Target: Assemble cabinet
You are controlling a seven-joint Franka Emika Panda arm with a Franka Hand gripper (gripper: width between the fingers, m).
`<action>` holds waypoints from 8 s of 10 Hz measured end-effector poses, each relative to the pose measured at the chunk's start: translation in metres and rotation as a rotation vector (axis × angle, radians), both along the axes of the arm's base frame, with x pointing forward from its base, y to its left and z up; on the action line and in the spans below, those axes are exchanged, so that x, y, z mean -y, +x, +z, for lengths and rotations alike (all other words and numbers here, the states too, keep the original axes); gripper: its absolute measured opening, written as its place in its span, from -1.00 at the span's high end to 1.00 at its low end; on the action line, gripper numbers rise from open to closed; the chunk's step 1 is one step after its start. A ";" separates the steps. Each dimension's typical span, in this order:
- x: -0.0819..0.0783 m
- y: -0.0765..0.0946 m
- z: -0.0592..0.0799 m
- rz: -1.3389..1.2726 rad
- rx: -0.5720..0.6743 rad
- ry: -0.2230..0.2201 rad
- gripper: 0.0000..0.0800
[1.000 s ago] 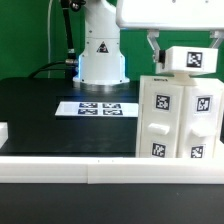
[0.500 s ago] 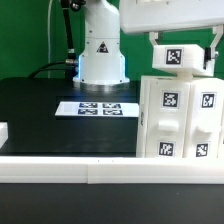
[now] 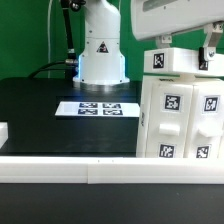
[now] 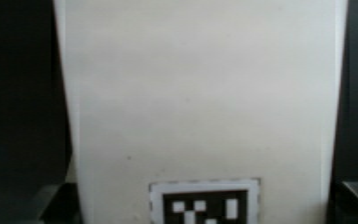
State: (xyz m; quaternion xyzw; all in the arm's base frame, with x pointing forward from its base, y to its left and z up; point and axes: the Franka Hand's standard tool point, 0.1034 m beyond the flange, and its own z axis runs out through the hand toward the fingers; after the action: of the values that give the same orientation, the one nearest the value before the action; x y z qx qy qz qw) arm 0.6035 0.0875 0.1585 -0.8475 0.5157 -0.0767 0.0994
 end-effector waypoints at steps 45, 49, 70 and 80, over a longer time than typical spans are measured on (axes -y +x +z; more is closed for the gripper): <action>0.003 -0.002 0.002 2.789 0.035 -0.597 -0.97; 0.005 -0.002 0.002 2.767 0.033 -0.594 -0.39; 0.003 -0.004 0.001 1.246 -0.035 -0.364 -0.39; 0.002 -0.001 0.001 0.392 0.020 -0.137 -0.40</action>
Offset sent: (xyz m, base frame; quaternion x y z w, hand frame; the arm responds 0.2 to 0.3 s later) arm -0.0067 -0.0060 0.0137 0.0025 -0.0327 -0.0187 0.9993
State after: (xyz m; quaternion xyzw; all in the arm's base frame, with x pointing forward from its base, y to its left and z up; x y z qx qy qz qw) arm 0.6026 0.0860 0.1591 -0.9356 0.3336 -0.0994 0.0596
